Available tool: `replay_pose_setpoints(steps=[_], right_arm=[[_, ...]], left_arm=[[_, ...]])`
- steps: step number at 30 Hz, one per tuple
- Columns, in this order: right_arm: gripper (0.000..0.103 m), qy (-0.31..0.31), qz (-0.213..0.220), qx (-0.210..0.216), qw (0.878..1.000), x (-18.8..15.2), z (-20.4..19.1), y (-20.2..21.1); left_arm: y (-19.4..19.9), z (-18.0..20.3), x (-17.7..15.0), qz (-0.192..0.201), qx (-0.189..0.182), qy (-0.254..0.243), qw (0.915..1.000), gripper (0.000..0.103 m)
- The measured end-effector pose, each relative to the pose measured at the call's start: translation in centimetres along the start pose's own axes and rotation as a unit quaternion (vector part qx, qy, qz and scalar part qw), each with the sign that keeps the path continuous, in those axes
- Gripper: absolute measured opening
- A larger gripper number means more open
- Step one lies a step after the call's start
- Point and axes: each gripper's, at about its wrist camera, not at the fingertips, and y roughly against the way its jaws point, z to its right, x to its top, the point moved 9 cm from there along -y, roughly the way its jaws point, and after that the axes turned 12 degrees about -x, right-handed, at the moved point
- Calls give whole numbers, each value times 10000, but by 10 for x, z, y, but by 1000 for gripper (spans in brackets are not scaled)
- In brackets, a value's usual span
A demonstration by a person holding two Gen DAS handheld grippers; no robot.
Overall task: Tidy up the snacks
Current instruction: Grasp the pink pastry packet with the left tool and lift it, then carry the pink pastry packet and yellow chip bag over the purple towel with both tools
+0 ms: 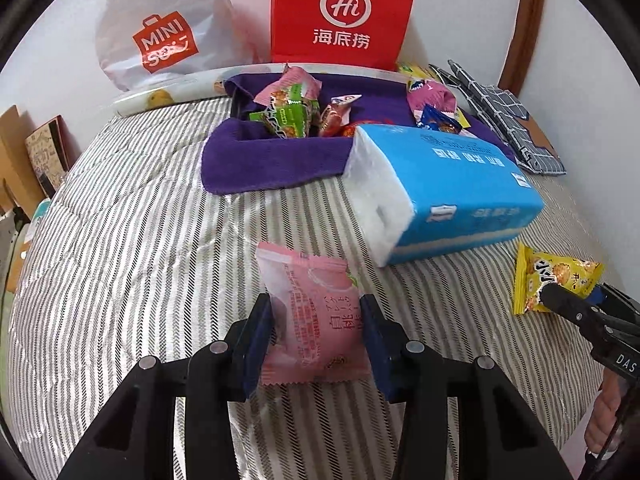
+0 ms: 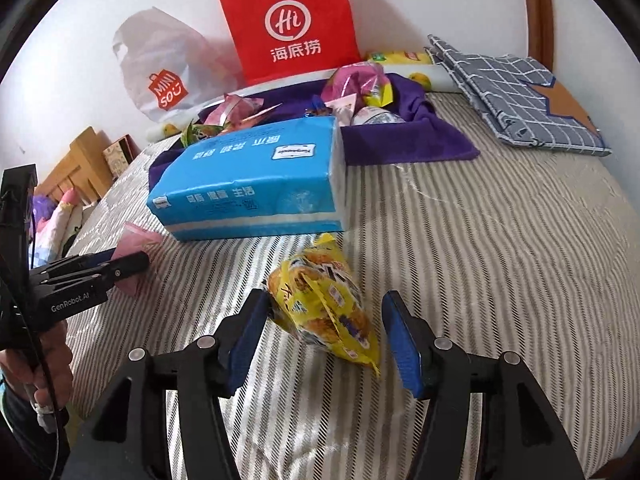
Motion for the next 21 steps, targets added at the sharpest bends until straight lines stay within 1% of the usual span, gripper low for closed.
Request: replay_pose_setpoints(steps=[2, 7, 9, 17, 21], right_arm=[[62, 9, 21, 26, 10000, 2, -3, -2], [63, 151, -113, 55, 9998, 2, -11, -13], [65, 210, -70, 6, 9998, 2, -13, -14], [66, 577, -31, -274, 9980, 2, -18, -18], [65, 670, -40, -383, 9970, 3, -18, -20]], left_arm=[[-1, -2, 1, 25, 14, 1, 10000, 43], [-3, -4, 3, 68, 31, 55, 10000, 43], [-4, -5, 4, 86, 41, 52, 9999, 44], [-8, -8, 7, 142, 178, 17, 9997, 44], [-8, -9, 8, 144, 154, 44, 9998, 44]])
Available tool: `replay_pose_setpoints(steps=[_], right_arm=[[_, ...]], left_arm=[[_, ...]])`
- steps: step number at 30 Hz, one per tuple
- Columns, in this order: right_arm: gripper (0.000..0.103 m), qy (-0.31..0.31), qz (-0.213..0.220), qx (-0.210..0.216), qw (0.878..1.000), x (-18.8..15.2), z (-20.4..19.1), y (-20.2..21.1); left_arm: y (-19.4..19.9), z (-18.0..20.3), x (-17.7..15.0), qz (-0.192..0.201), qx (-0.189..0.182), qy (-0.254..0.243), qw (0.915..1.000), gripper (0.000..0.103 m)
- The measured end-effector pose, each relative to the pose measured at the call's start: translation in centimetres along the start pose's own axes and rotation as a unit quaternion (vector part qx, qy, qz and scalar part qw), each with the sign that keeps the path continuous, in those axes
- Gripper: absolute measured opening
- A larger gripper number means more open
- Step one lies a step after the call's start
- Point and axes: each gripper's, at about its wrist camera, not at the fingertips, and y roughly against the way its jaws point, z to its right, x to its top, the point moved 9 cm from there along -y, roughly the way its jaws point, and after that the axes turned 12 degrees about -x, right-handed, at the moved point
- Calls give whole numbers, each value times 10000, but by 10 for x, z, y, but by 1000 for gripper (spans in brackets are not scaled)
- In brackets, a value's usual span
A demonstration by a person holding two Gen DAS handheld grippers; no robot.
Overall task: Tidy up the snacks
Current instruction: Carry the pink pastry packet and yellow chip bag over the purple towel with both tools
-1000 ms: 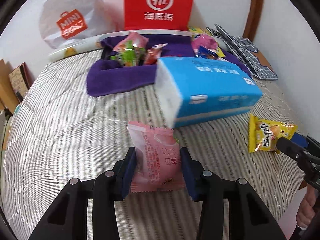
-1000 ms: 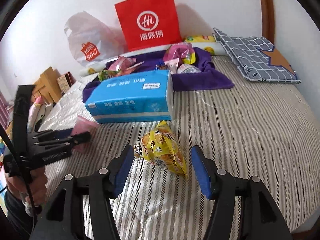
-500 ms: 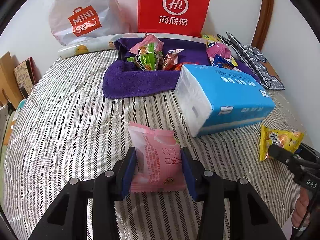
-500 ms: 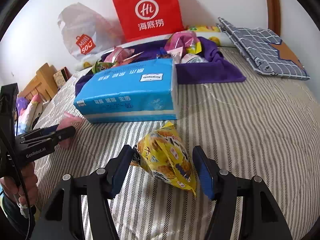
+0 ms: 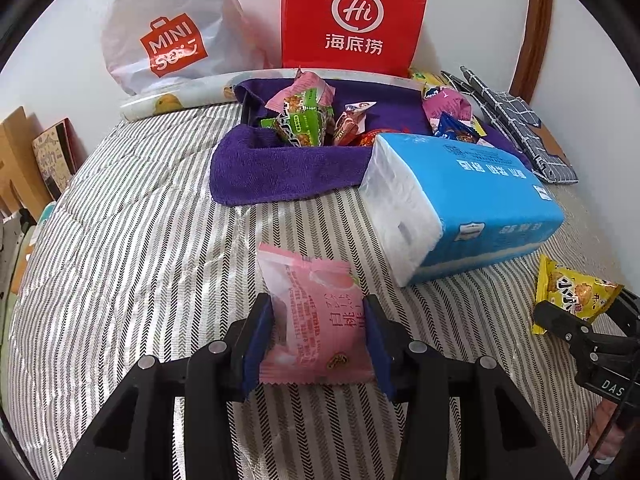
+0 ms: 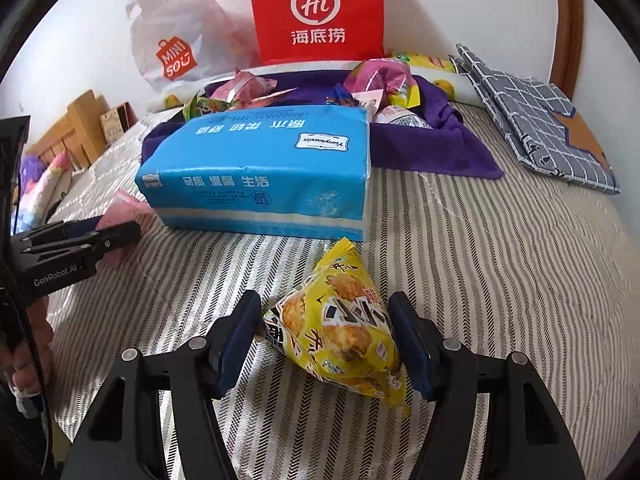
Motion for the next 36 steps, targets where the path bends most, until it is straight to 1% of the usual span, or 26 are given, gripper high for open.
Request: replay_pose_setpoints(steps=[7, 11, 16, 24, 27, 30, 36], right_arm=[[65, 21, 18, -130, 9999, 0, 2, -3], [66, 1, 17, -100, 9999, 0, 3, -3], [66, -36, 34, -80, 10000, -1, 4, -2], [67, -116, 34, 7, 9999, -1, 5, -1], [69, -156, 18, 74, 9998, -1, 6, 1], [75, -226, -57, 145, 9996, -5, 10, 3], [76, -307, -62, 195, 9993, -13, 16, 8]], left_arm=[[-1, 0, 0, -31, 56, -53, 10000, 44], [-3, 1, -1, -70, 150, -136, 9998, 45], [-2, 0, 0, -47, 73, -77, 9999, 45], [-2, 1, -1, -68, 125, -115, 9998, 45], [-3, 2, -1, -79, 163, -141, 9997, 45], [-3, 2, -1, -87, 201, -165, 9996, 45], [-1, 3, -2, -82, 195, -164, 9996, 44]])
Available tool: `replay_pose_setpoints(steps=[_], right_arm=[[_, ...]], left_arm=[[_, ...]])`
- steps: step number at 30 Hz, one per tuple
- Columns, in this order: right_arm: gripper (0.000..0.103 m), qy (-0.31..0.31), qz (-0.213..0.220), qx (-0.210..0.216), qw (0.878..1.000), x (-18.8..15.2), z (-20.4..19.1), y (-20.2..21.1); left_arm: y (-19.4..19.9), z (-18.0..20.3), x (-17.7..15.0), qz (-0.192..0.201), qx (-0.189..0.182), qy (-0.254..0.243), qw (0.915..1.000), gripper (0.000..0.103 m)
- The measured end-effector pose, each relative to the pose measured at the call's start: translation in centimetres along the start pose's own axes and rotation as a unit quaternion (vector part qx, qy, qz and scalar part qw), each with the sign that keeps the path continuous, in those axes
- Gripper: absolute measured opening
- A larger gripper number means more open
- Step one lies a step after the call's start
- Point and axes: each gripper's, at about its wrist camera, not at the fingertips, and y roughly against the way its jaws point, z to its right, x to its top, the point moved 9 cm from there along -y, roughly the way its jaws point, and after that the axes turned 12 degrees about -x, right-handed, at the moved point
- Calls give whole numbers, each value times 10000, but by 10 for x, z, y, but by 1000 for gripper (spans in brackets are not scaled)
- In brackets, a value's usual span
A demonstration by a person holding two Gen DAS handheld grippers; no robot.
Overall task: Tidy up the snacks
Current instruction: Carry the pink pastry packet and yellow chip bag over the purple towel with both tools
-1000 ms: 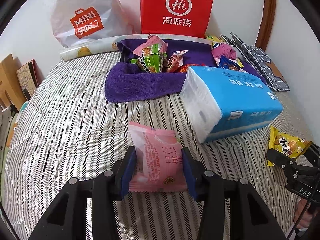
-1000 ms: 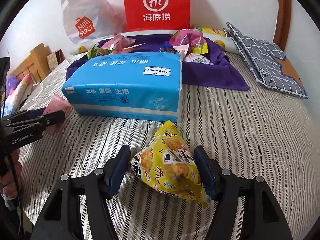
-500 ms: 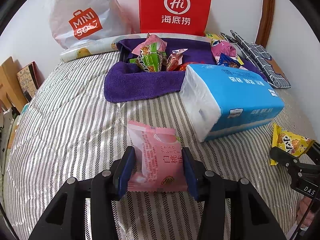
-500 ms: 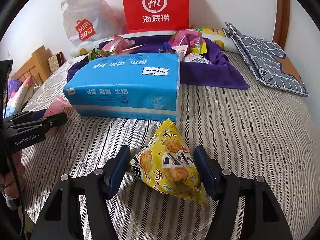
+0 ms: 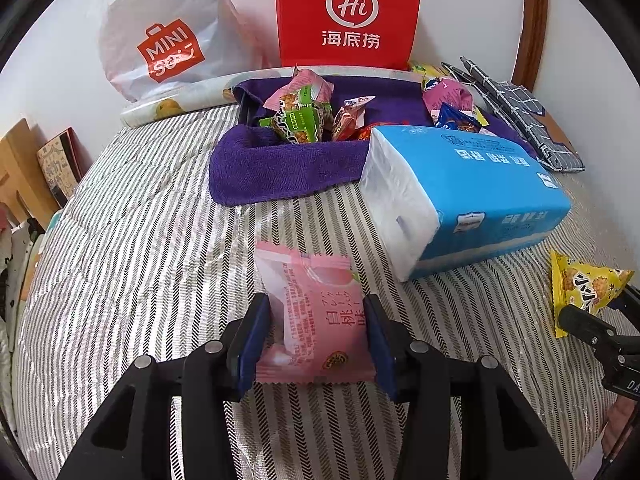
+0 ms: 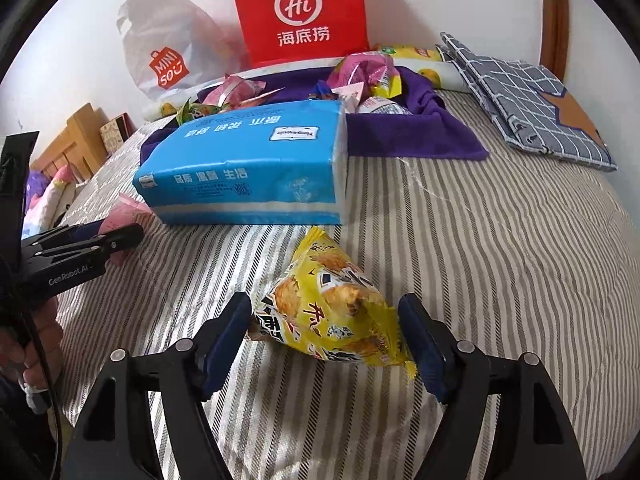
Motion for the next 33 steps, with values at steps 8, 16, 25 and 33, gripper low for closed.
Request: replay_pose_setpoints(steps=[8, 16, 25, 33], right_arm=[[67, -169, -8, 46, 9998, -1, 5, 6], [67, -249, 104, -25, 9996, 4, 10, 21], [67, -286, 323, -86, 9990, 11, 11, 47], [67, -376, 458, -140, 9981, 19, 15, 70]], left_arm=[[9, 4, -5, 2, -50, 29, 10000, 43], [16, 12, -11, -51, -349, 253, 9991, 43], [42, 22, -10, 160, -424, 257, 9986, 43], [67, 31, -6, 333, -495, 279, 9978, 43]])
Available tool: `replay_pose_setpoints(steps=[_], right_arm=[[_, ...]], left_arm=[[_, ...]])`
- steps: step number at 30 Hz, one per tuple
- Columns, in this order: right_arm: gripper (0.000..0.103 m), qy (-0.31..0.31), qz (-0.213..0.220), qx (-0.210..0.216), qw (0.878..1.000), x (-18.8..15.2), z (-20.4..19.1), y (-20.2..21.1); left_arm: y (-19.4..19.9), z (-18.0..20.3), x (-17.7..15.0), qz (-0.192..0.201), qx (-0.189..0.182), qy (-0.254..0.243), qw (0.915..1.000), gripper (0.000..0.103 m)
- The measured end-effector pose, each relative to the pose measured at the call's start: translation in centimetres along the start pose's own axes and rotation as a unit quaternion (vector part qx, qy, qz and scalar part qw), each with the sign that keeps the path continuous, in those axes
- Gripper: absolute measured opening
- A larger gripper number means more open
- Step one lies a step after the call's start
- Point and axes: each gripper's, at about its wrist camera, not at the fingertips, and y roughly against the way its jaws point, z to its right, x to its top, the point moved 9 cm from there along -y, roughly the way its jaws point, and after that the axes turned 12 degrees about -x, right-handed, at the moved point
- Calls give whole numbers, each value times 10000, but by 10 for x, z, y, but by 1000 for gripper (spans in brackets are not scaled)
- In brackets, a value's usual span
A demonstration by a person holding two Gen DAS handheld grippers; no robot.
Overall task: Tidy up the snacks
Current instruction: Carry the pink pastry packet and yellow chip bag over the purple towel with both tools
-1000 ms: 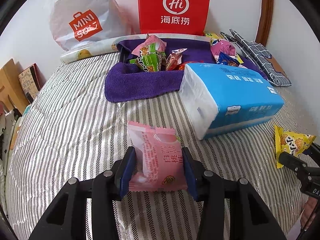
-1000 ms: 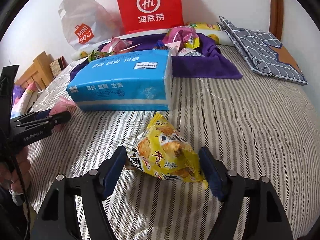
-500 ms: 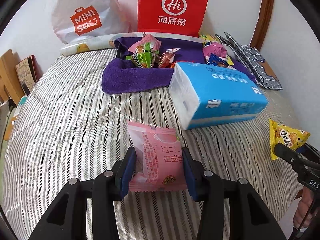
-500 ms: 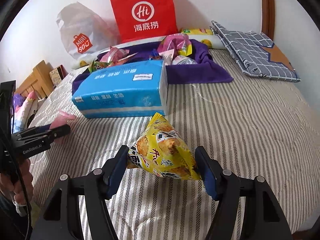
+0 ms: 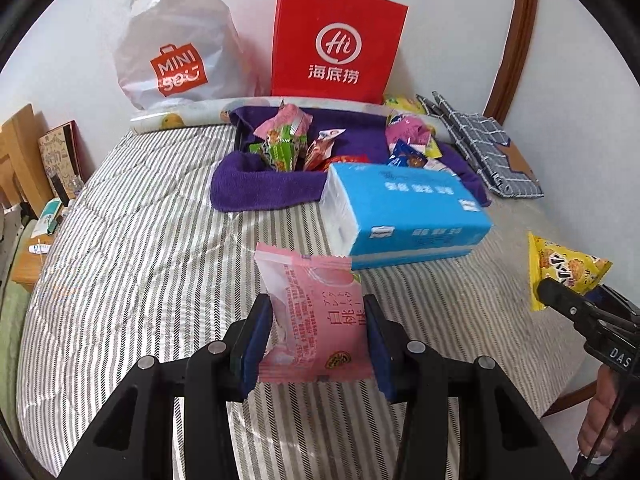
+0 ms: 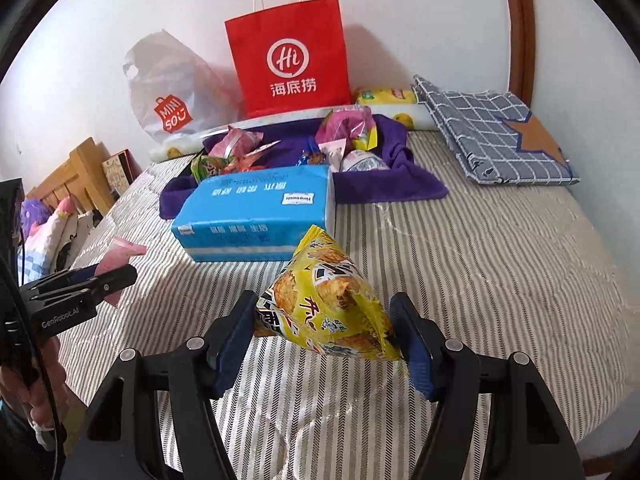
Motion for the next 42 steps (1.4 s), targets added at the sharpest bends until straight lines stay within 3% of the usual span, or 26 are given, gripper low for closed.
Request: replay_pose_setpoints(steps=[18, 42], right_arm=[[67, 5, 325, -87, 9994, 32, -3, 37], [67, 106, 809, 12, 9967, 96, -21, 65]], left_arm=[[42, 34, 30, 326, -55, -211, 9992, 43], [72, 41, 83, 615, -32, -252, 9978, 43]])
